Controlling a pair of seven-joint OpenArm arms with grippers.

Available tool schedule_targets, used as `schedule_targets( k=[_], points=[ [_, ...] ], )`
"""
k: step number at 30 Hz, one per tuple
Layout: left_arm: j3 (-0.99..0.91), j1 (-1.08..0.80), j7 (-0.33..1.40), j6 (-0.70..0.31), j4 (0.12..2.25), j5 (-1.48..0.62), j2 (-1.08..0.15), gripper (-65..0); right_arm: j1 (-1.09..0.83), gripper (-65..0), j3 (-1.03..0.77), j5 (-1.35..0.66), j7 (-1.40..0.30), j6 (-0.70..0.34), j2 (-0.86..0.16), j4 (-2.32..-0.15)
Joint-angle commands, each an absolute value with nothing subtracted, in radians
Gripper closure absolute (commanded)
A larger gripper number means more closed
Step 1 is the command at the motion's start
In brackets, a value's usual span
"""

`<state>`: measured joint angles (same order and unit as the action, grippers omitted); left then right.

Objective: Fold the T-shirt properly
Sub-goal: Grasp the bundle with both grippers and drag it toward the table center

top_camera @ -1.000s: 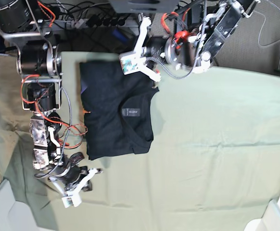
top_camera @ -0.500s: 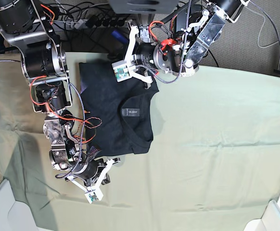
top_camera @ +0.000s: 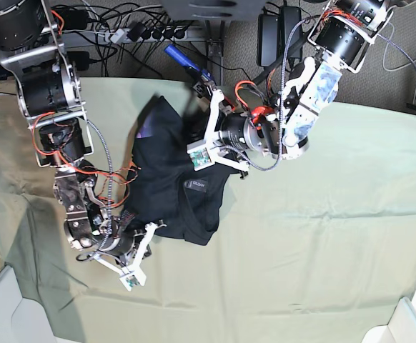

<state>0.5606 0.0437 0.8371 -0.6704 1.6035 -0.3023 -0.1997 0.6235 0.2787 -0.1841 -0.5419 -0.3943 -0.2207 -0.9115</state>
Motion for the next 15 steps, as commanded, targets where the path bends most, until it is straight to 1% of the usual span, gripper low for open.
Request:
schedule_targets(
  k=[1, 8, 15],
  points=[
    [0.538, 0.083, 0.827, -0.654, 1.608, -0.294, -0.212, 0.0, 0.656, 0.0, 0.276, -0.210, -0.539, -0.476, -0.241, -0.925],
    [0.501, 0.220, 0.804, -0.647, 1.518, -0.295, -0.262, 0.0, 0.651, 0.0, 0.275, -0.394, -0.636, -0.476, -0.327, -0.926],
    [0.501, 0.350, 0.737, -0.647, 1.346, -0.294, -0.266, 0.0, 0.639, 0.0, 0.275, -0.550, -0.746, -0.476, -0.341, -0.933]
  ],
)
